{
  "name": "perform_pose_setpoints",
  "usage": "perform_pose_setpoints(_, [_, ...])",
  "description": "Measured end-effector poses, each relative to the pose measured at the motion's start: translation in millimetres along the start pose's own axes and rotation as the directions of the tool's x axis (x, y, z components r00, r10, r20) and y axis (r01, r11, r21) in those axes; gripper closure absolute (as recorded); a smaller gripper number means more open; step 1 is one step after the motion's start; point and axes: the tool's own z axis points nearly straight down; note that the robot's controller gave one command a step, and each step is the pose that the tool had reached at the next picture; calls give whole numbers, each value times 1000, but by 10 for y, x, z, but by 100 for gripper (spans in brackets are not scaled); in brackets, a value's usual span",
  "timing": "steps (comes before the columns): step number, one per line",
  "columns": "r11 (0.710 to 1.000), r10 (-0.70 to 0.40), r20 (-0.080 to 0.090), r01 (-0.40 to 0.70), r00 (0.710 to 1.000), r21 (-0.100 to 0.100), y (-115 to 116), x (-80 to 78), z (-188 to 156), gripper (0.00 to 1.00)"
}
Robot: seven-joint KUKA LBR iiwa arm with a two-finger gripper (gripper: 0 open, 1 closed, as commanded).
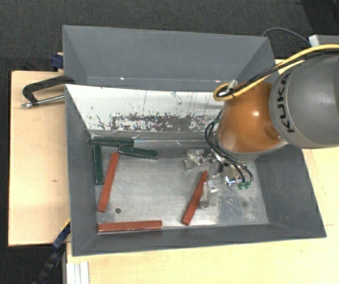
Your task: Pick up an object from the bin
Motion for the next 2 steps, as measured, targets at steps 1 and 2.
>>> perform_pose_setpoints(1, [996,-89,-3,89,996,-1,147,357,44,100])
perform_pose_setpoints(2, [996,-89,-3,89,996,-1,146,357,44,100])
